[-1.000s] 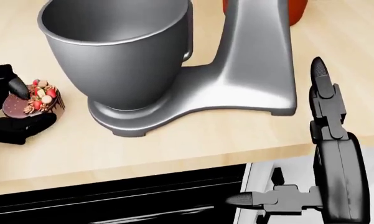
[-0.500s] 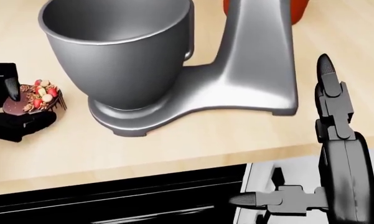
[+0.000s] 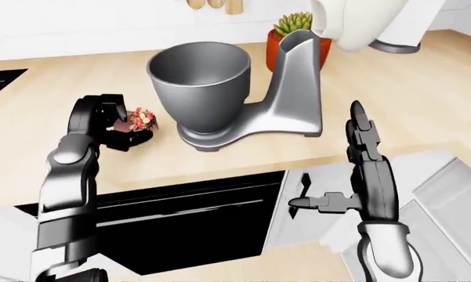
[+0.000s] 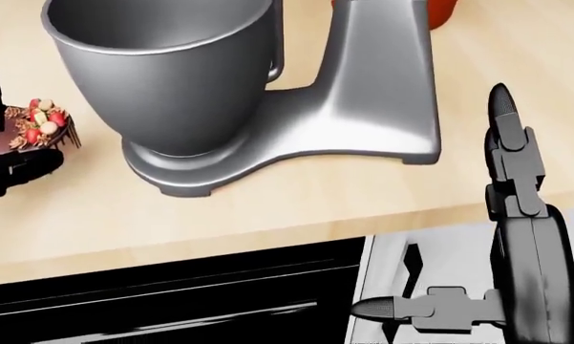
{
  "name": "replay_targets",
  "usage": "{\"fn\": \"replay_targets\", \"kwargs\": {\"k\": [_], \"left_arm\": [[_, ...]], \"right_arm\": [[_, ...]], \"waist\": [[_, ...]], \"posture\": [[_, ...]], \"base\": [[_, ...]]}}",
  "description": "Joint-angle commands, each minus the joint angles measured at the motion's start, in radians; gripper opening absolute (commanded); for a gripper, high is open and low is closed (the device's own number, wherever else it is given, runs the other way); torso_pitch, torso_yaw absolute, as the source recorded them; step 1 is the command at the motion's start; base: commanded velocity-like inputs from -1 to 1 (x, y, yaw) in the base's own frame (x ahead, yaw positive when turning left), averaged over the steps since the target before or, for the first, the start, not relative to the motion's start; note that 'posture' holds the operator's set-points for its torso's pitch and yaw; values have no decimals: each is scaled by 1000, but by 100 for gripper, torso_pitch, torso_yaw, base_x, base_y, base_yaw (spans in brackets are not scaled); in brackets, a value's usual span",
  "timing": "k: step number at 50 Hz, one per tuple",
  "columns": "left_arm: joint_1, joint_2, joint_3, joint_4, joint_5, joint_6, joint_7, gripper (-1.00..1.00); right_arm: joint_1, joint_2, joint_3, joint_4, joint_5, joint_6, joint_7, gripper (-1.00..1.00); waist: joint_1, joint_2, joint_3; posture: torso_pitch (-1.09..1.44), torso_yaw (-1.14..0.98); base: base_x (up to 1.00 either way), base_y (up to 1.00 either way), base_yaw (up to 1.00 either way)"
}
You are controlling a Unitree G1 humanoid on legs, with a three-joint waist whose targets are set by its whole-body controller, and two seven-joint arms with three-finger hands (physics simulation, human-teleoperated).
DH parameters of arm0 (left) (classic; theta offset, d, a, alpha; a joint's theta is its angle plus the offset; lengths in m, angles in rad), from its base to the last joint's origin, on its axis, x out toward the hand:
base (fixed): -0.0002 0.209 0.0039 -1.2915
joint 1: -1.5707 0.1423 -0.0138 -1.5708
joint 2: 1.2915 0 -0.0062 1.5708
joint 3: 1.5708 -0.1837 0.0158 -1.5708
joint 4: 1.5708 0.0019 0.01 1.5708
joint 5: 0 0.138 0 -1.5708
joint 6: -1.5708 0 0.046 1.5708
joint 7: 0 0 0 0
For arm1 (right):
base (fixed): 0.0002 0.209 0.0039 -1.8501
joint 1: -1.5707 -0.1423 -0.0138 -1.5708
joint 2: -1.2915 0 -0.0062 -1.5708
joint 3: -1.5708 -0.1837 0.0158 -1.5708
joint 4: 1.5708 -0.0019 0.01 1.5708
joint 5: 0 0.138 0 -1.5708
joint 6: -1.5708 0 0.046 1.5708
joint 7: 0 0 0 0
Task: Place the cake in the stand mixer bowl.
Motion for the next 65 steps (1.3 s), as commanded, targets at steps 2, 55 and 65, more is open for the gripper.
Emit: {"fn": "replay_targets", "kwargs": {"k": [2, 55, 65], "left_arm": [[-42, 33, 24, -44, -6, -40, 5, -100], [-64, 287, 131, 12, -55, -35, -23, -100], [-139, 326, 115, 50, -58, -30, -17, -100]], "right_arm": [[-14, -2, -1, -37, 0, -28, -5, 96], [-16, -1, -2, -46, -1, -24, -8, 96], [-9, -1, -4, -39, 4, -37, -10, 95]], "waist": [[1, 5, -23], [-1, 16, -15], [-3, 17, -13]], "posture": [[0, 0], [0, 0], [0, 0]], "base": [[0, 0, 0], [0, 0, 0], [0, 0, 0]]}}
